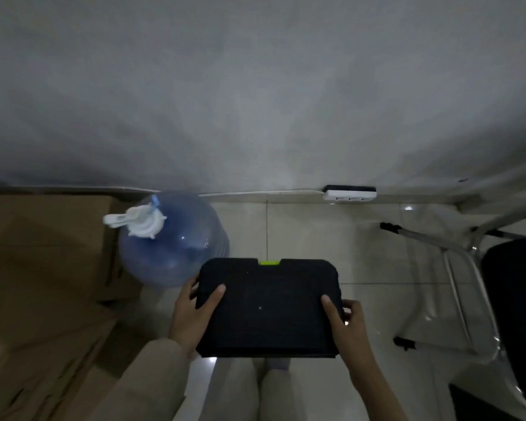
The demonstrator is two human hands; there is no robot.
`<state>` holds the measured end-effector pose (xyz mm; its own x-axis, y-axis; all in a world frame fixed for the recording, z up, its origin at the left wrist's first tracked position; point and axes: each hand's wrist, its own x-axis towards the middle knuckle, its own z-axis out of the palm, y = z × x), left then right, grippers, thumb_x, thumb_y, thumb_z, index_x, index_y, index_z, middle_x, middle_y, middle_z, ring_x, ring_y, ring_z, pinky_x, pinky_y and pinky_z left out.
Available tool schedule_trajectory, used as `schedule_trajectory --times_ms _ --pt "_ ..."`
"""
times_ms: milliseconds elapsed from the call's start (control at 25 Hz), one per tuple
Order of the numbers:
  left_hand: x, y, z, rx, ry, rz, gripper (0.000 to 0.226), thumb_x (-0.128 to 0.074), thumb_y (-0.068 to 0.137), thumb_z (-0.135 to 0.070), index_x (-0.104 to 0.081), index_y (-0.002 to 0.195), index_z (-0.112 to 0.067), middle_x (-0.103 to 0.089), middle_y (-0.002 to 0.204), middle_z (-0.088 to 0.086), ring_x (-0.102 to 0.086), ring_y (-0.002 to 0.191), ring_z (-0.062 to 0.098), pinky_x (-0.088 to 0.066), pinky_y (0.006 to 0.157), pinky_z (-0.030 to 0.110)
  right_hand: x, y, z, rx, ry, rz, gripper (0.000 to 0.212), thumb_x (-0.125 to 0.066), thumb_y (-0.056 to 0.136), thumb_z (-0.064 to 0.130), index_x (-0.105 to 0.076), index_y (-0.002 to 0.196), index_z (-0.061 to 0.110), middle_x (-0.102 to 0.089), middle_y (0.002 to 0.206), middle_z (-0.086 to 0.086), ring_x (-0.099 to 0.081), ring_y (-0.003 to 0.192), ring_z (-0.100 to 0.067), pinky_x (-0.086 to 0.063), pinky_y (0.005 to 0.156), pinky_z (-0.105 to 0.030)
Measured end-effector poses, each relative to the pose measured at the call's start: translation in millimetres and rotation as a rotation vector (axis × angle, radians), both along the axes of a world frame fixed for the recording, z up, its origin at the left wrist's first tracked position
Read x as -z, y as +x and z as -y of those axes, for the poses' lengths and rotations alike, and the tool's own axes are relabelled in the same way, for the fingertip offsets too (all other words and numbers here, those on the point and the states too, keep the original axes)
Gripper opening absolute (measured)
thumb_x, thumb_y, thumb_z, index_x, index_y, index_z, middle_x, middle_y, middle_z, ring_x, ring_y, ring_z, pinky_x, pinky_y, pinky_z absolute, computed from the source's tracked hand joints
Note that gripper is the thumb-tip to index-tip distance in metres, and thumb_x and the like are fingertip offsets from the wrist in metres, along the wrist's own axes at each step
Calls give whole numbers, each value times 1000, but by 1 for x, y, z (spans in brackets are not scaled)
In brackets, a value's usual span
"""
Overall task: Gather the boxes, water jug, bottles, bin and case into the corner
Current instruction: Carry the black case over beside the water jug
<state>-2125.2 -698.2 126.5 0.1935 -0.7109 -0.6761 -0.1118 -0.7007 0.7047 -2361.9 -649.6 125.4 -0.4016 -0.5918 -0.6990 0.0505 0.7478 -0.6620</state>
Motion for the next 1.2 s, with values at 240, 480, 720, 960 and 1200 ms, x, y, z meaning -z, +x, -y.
schedule_trajectory --times_ms 240,480,720,960,1200 --pt "207 -3 38 115 11 79 55 -61 85 -20 -30 130 -22 -47 122 4 -50 107 19 -43 79 19 214 -7 55 -87 53 25 43 -61 83 39 -42 111 13 -50 94 3 -53 81 -5 -44 59 -19" --pt "346 -23 30 118 38 -12 64 -62 84 -18 -21 131 -33 -36 123 -6 -43 109 10 -41 75 15 359 -37 62 -134 82 30 42 -60 83 42 -41 111 17 -50 93 8 -55 81 -4 -44 54 -14" --pt "419 -35 39 53 97 -98 69 -61 85 -12 -22 140 -27 -38 130 -3 -42 114 14 -40 89 28 438 -43 67 -195 87 51 40 -52 90 37 -37 118 13 -49 111 -4 -54 94 -16 -46 64 -20" --pt "424 -24 43 136 158 -126 74 -53 89 -7 -8 146 -22 -32 143 0 -33 133 19 -29 108 32 441 -39 74 -379 150 23 45 -43 96 14 -29 137 5 -41 139 -16 -47 119 -27 -43 90 -33" --pt "298 -50 44 295 154 -86 56 -47 94 -18 -21 143 -17 -32 146 5 -34 135 22 -30 102 25 318 -7 90 -666 81 -34 35 -42 96 11 -44 130 4 -50 131 -16 -48 107 -18 -34 82 -17"
